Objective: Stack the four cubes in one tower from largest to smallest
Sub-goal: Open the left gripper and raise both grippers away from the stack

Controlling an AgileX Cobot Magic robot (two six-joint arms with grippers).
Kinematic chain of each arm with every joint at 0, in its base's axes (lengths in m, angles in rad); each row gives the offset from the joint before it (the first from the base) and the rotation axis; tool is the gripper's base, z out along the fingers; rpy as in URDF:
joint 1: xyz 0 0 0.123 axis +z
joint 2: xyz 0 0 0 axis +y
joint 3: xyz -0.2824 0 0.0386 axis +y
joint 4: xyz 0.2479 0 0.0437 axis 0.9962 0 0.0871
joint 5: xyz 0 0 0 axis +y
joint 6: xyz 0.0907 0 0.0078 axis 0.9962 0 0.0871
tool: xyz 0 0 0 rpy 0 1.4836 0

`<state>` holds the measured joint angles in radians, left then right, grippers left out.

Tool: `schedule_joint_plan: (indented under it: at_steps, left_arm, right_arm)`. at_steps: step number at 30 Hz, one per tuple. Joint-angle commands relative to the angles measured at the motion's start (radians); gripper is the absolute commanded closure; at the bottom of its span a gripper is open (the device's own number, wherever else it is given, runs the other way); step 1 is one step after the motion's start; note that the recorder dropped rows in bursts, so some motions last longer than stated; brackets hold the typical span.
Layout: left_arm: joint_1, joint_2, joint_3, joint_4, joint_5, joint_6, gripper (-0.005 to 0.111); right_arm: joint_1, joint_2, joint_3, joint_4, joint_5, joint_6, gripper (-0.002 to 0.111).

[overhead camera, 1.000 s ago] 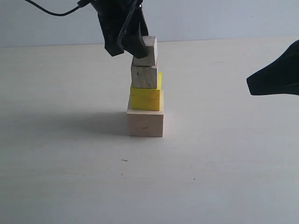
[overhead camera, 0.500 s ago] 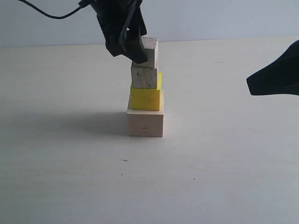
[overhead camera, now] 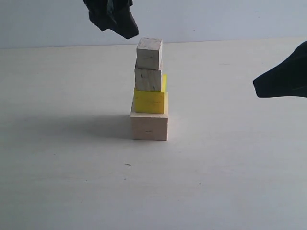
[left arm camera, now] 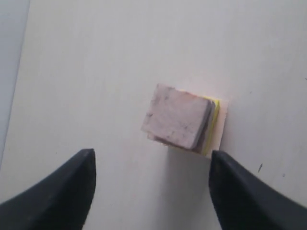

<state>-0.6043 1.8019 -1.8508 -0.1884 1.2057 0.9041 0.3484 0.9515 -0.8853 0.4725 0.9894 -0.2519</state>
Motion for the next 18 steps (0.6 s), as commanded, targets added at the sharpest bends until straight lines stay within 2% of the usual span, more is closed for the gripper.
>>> schedule_joint_plan:
  at_steps: [1, 5, 6, 13, 18]
  left_arm:
    - [0.000, -0.025, -0.009, 0.085, 0.015, -0.104, 0.061]
    - [0.010, -0.029, -0.009, 0.085, 0.015, -0.136, 0.102]
    - [0.017, -0.029, -0.009, 0.085, 0.015, -0.149, 0.106]
    - [0.074, -0.029, -0.009, 0.069, 0.015, -0.265, 0.106]
    - [0.118, -0.038, -0.009, -0.038, 0.015, -0.269, 0.107]
  right_arm:
    - [0.001, -0.008, 0.001, 0.006, -0.060, -0.018, 0.108]
    - [0.001, 0.002, 0.001, -0.006, -0.142, -0.018, 0.108]
    - [0.001, 0.009, 0.001, -0.006, -0.158, -0.018, 0.108]
    - [0.001, 0.165, 0.001, 0.033, -0.259, -0.040, 0.108]
    - [0.001, 0.295, -0.021, 0.077, -0.309, -0.079, 0.108]
